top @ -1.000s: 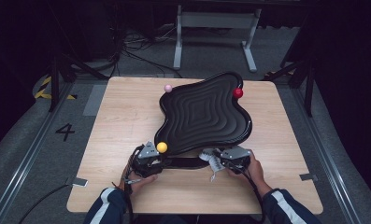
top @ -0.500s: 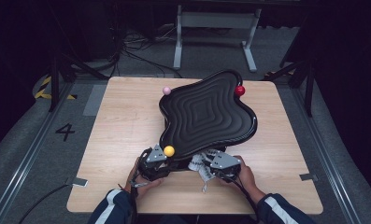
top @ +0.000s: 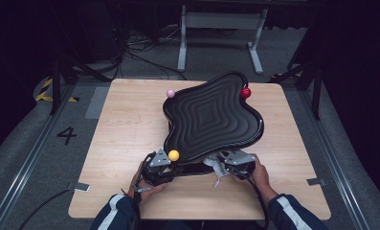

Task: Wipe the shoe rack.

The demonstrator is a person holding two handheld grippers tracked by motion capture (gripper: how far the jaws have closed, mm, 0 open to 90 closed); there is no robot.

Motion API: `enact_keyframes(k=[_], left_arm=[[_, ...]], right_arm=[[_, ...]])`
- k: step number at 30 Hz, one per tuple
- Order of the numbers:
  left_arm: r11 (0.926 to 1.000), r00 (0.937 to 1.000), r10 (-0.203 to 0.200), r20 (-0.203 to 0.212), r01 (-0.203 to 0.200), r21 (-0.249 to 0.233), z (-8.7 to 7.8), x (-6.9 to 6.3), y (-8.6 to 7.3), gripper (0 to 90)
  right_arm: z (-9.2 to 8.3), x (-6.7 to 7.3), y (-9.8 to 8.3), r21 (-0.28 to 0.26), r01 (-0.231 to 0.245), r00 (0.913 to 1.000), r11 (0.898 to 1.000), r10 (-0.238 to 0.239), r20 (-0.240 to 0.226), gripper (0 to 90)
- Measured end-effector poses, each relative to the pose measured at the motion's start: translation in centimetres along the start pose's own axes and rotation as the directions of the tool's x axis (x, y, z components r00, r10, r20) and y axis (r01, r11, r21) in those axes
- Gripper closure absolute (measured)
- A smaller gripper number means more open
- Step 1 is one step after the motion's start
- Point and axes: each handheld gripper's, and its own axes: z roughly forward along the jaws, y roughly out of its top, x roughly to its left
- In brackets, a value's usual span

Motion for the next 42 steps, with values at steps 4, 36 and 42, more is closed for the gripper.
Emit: enact_keyframes(k=[4, 36, 42], left_arm=[[1.0000, 1.0000, -0.008, 0.004, 0.008, 0.001, 0.0, 0.0, 0.0, 71.8], [1.0000, 1.0000, -0.008, 0.001, 0.008, -0.001, 0.2, -0.4, 0.0, 72.0], [1.0000, 0.9999, 0.004, 0.012, -0.004, 0.006, 0.4, -1.1, 0.2, 72.1]], right_arm=[[-0.1, -1.8, -0.7, -0.001, -0.050, 0.9976, 0.999, 0.050, 0.049, 79.0], [-0.1, 3.7, 1.9, -0.021, 0.019, 0.9933, 1.000, -0.021, -0.114, 78.5], [0.1, 5.2, 2.7, -0.040, 0.039, 0.9890, 0.998, -0.044, -0.141, 78.4]])
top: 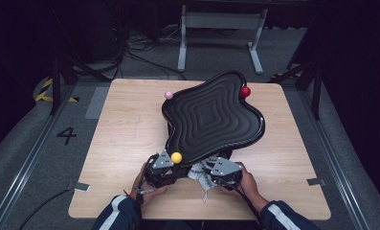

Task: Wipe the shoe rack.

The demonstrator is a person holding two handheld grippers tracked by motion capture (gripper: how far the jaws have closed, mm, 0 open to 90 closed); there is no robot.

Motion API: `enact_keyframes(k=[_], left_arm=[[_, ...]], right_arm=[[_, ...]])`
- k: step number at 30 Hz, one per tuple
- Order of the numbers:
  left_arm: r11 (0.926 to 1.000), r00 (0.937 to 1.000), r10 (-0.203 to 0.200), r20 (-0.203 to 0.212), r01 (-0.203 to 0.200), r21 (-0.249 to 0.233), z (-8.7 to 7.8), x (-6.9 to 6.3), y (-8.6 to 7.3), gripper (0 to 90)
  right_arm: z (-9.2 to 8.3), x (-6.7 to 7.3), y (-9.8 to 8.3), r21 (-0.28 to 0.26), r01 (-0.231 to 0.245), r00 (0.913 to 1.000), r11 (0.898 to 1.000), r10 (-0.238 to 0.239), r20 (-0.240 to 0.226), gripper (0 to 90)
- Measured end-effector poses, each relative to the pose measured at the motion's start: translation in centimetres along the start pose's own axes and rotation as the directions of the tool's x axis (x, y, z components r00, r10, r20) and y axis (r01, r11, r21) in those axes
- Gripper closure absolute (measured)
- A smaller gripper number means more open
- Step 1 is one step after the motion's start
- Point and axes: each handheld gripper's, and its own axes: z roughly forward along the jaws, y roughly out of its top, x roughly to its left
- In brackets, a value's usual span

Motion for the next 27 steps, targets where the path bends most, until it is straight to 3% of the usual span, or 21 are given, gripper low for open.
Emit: enact_keyframes(k=[9, 14, 20, 27], left_arm=[[1.0000, 0.9999, 0.008, 0.008, -0.008, 0.002, 0.1, -0.2, 0.0, 71.5], [0.9999, 0.9998, 0.017, 0.008, -0.017, 0.001, 0.1, -0.1, 0.0, 71.4], [0.9996, 0.9996, 0.029, 0.006, -0.029, 0.002, 0.0, -0.1, 0.0, 70.8], [0.9988, 0.9990, 0.045, 0.003, -0.045, 0.018, -0.9, -0.1, -0.4, 69.1]], right_arm=[[-0.2, -0.4, -0.3, 0.004, 0.018, 0.9998, 1.000, -0.018, 0.006, 78.8], [-1.1, -2.7, -1.6, 0.038, -0.028, 0.9970, 0.999, 0.025, 0.073, 78.8], [-1.9, -6.0, -3.5, 0.052, -0.105, 0.9838, 0.993, 0.096, 0.151, 79.0], [-1.9, -6.2, -3.5, 0.058, -0.096, 0.9815, 0.994, 0.084, 0.172, 79.0]])
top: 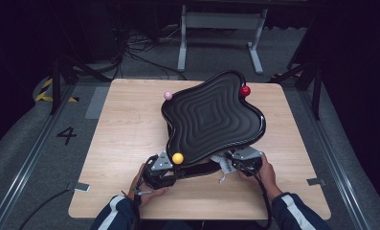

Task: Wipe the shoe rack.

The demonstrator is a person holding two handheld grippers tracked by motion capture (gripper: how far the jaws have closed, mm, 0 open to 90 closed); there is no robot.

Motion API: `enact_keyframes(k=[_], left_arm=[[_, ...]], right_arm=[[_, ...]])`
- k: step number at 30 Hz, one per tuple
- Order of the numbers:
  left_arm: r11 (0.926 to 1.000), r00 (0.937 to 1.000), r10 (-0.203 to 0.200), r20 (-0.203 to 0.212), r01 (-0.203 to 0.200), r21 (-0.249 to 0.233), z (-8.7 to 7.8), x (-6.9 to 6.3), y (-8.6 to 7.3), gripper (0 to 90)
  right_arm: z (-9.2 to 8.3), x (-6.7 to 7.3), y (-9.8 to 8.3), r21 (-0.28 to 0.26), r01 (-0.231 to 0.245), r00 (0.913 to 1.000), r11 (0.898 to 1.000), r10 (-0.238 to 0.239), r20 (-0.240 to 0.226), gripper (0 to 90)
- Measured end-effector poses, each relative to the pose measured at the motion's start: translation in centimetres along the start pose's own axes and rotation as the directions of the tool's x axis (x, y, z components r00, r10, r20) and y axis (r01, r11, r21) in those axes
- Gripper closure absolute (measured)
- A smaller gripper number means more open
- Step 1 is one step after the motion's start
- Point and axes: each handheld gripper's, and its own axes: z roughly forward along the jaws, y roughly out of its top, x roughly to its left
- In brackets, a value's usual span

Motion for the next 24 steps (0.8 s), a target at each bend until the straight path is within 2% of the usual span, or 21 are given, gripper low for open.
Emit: enact_keyframes(k=[3, 5, 8, 15, 17, 24], left_arm=[[1.0000, 1.0000, 0.001, -0.004, -0.001, 0.004, -0.1, -0.1, 0.0, 72.9], [0.9999, 1.0000, 0.009, -0.004, -0.009, 0.010, -0.1, -0.2, 0.0, 73.1], [1.0000, 1.0000, 0.001, 0.005, -0.001, 0.006, 0.1, -0.4, 0.1, 73.1], [0.9999, 0.9997, 0.013, 0.022, -0.013, 0.007, 0.8, -1.4, 0.5, 73.1], [0.9999, 0.9997, 0.013, 0.021, -0.013, 0.009, 0.8, -1.5, 0.5, 73.1], [0.9996, 0.9990, 0.028, 0.035, -0.029, 0.008, 1.3, -2.3, 0.8, 73.1]], right_arm=[[0.0, 0.1, 0.0, 0.000, -0.002, 1.0000, 1.000, 0.002, -0.001, 78.6], [0.0, 0.4, 0.1, -0.003, -0.002, 0.9998, 1.000, 0.002, -0.018, 78.5], [0.0, 1.2, 0.3, -0.014, -0.001, 0.9990, 1.000, 0.000, -0.044, 78.7], [0.2, 4.5, 1.8, -0.040, 0.046, 0.9932, 0.998, -0.050, -0.105, 78.9], [0.2, 4.7, 1.9, -0.045, 0.052, 0.9924, 0.998, -0.057, -0.109, 78.9], [0.9, 7.6, 3.4, -0.076, 0.084, 0.9861, 0.994, -0.094, -0.137, 79.1]])
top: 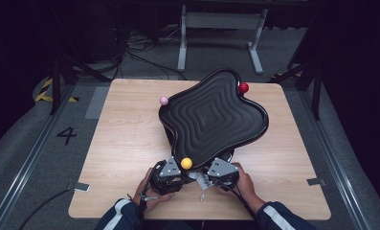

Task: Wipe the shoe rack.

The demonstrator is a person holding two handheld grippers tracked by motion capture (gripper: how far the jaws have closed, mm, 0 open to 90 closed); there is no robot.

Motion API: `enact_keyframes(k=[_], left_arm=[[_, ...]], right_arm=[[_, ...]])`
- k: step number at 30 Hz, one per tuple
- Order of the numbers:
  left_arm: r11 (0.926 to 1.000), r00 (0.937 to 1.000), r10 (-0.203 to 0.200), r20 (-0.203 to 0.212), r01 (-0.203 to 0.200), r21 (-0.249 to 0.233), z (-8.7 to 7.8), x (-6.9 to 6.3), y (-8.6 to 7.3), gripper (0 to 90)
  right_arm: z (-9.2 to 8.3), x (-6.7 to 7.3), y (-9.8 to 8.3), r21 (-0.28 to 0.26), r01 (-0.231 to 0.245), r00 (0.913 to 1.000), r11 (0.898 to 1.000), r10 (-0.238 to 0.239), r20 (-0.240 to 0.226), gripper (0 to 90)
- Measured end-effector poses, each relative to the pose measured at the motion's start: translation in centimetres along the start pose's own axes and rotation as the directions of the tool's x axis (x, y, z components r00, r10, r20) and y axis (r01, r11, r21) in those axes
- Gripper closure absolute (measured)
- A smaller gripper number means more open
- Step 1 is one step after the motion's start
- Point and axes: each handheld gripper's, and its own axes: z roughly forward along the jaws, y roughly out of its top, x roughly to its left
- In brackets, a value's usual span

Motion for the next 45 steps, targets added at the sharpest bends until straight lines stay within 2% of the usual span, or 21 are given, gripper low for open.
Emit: enact_keyframes(k=[5, 8, 11, 15, 18, 21, 22, 23, 24, 28, 30, 33, 37, 39, 45], left_arm=[[0.9999, 0.9998, 0.015, 0.009, -0.015, -0.001, 0.2, -0.2, 0.1, 73.1], [0.9999, 0.9997, 0.016, 0.018, -0.016, 0.002, 0.2, -0.1, 0.1, 73.1], [0.9998, 0.9997, 0.018, 0.019, -0.018, 0.000, 0.2, -0.2, 0.1, 73.1], [0.9999, 0.9997, 0.010, 0.022, -0.010, -0.003, 0.3, -0.2, 0.1, 73.0], [0.9998, 0.9996, 0.018, 0.024, -0.018, -0.005, 0.4, -0.2, 0.2, 73.0], [0.9998, 0.9995, 0.018, 0.026, -0.018, -0.005, 0.4, -0.2, 0.2, 73.0], [0.9998, 0.9994, 0.019, 0.030, -0.019, -0.008, 0.4, -0.2, 0.2, 73.0], [0.9998, 0.9993, 0.021, 0.030, -0.021, -0.006, 0.4, -0.1, 0.2, 73.0], [0.9997, 0.9993, 0.025, 0.027, -0.025, -0.006, 0.4, -0.1, 0.2, 73.0], [0.9997, 0.9993, 0.022, 0.030, -0.022, -0.007, 0.5, -0.1, 0.2, 73.0], [0.9997, 0.9993, 0.022, 0.030, -0.022, -0.011, 0.5, -0.1, 0.2, 73.0], [0.9997, 0.9992, 0.022, 0.033, -0.022, -0.012, 0.5, -0.1, 0.1, 73.0], [0.9997, 0.9992, 0.023, 0.032, -0.022, -0.014, 0.5, -0.1, 0.1, 72.9], [0.9997, 0.9992, 0.021, 0.033, -0.020, -0.015, 0.5, -0.1, 0.1, 72.9], [0.9997, 0.9991, 0.019, 0.038, -0.019, -0.018, 0.5, 0.0, 0.1, 72.7]], right_arm=[[0.3, 1.7, 0.8, -0.012, 0.019, 0.9995, 1.000, -0.020, -0.026, 79.0], [0.2, 1.9, 0.8, -0.015, 0.038, 0.9990, 0.999, -0.038, -0.023, 79.0], [0.0, 1.6, 0.5, -0.009, 0.043, 0.9988, 0.999, -0.043, -0.023, 79.0], [-0.6, 0.5, -0.2, 0.020, 0.049, 0.9981, 0.999, -0.050, 0.036, 79.0], [-0.9, -0.8, -0.8, 0.044, 0.011, 0.9969, 0.999, -0.015, 0.078, 78.9], [-1.0, -1.1, -1.0, 0.050, -0.010, 0.9965, 0.999, 0.006, 0.084, 78.9], [-0.9, -0.9, -0.9, 0.045, -0.011, 0.9966, 0.999, 0.007, 0.082, 78.9], [-0.8, 0.1, -0.6, 0.027, 0.005, 0.9988, 1.000, -0.006, 0.049, 78.9], [-0.8, 0.1, -0.6, 0.027, 0.005, 0.9988, 1.000, -0.006, 0.049, 78.9], [-0.6, 2.2, 0.3, 0.003, 0.061, 0.9980, 0.998, -0.061, 0.018, 79.1], [-0.6, 2.4, 0.4, 0.003, 0.072, 0.9972, 0.997, -0.072, 0.020, 79.0], [-0.7, 2.4, 0.4, 0.006, 0.064, 0.9979, 0.998, -0.064, 0.009, 78.9], [-1.4, 1.8, -0.2, 0.018, 0.083, 0.9965, 0.996, -0.083, 0.012, 78.9], [-1.9, 0.8, -0.9, 0.034, 0.081, 0.9960, 0.996, -0.082, 0.034, 78.9], [-3.1, -2.9, -3.0, 0.084, 0.009, 0.9935, 0.996, -0.018, 0.112, 79.1]])
